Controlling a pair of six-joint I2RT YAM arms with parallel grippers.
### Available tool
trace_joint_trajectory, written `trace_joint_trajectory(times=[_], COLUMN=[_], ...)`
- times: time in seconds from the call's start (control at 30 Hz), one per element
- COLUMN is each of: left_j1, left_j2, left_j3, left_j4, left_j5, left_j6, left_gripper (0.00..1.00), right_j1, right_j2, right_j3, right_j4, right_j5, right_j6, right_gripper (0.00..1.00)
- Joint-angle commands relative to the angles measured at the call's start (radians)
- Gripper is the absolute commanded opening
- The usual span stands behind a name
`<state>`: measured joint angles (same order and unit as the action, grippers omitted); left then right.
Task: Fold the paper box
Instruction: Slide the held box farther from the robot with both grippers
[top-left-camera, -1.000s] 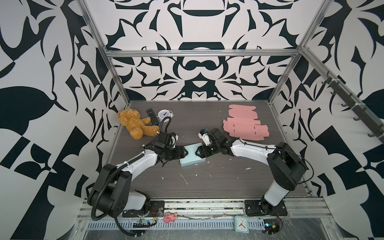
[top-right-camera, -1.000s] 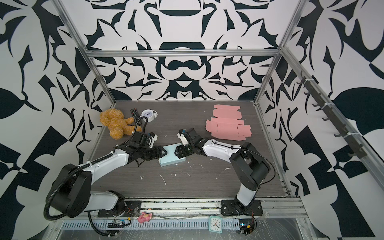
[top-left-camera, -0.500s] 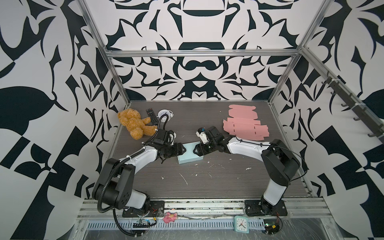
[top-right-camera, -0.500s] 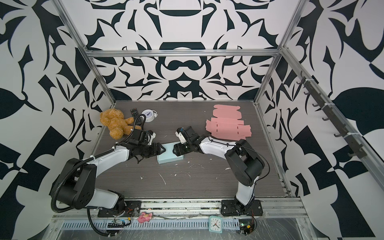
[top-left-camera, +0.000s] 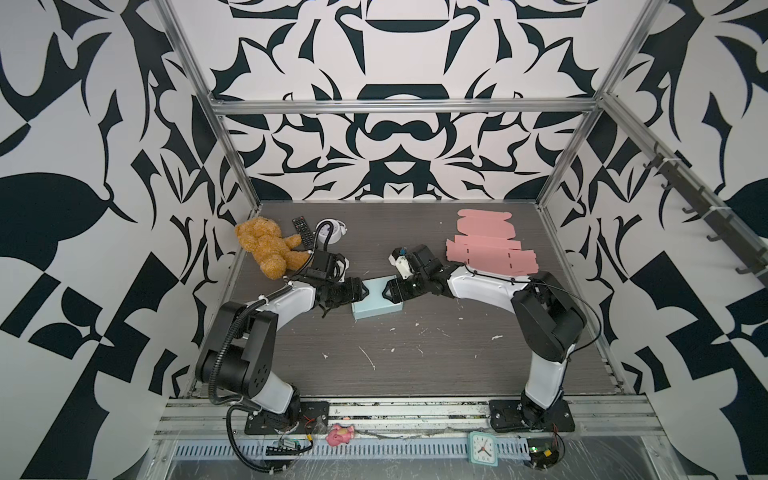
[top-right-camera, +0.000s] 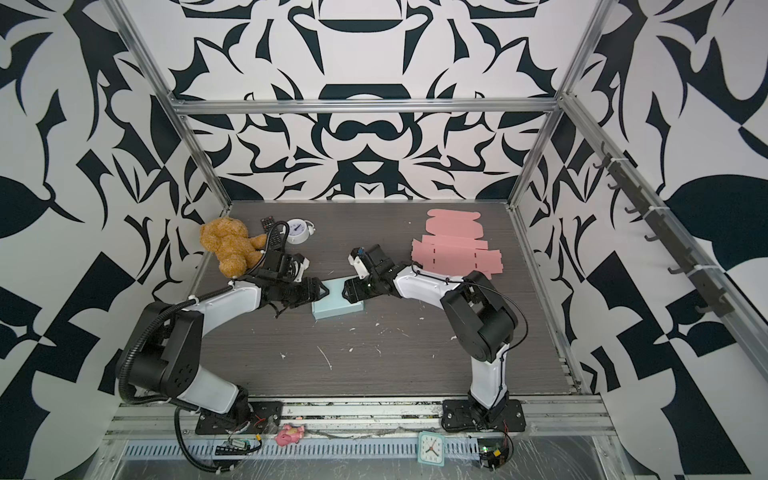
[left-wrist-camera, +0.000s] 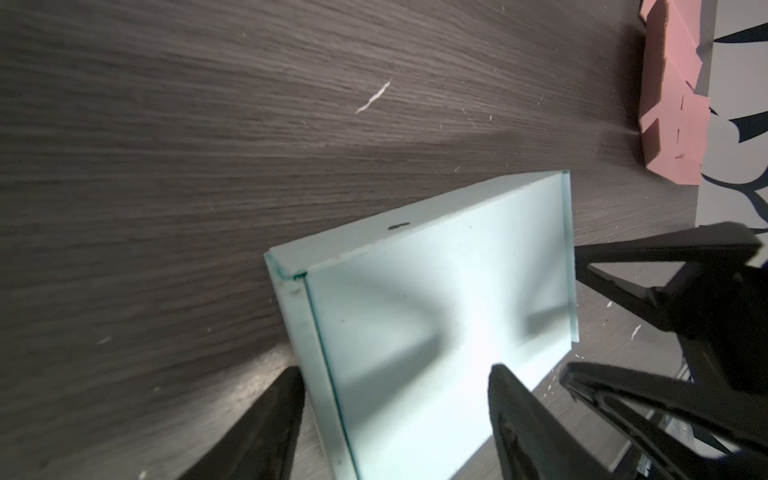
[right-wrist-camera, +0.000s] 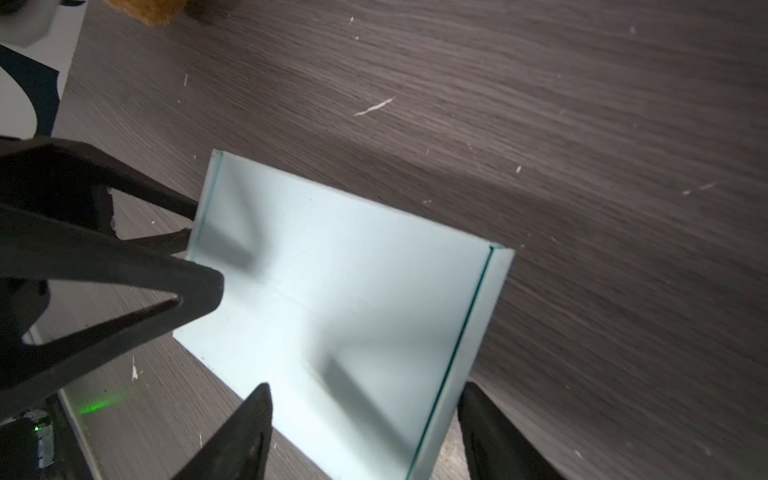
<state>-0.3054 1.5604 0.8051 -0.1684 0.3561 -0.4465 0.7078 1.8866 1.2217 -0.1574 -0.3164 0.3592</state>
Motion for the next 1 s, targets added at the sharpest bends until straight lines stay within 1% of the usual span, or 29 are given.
trace_joint_trajectory(times=[0.0, 0.3, 0.5, 0.97], left_j1=[0.000, 0.024, 0.026, 0.040], left_j2=[0.021, 0.084, 0.122, 0.186], left_j3=[0.040, 0.097, 0.136, 0.193], left_j4=[0.033, 0.046, 0.049, 0.053], left_j5=[0.049, 0.042, 0.027, 0.003], left_j6=[0.021, 0.021, 0.019, 0.025], left_gripper=[0.72, 0.71, 0.70, 0.68], right_j1=[0.012, 0.004, -0.002, -0.025], right_j2=[0.005, 0.040, 0.074, 0.137], right_j3=[0.057, 0.108, 0.164, 0.233], right_j4=[0.024, 0.021, 0.006, 0.004], right_j5=[-0.065, -0.076, -0.087, -0.112], right_j6=[-0.010, -0.009, -0.012, -0.008], right_gripper=[0.72, 0.72, 0.72, 0.72])
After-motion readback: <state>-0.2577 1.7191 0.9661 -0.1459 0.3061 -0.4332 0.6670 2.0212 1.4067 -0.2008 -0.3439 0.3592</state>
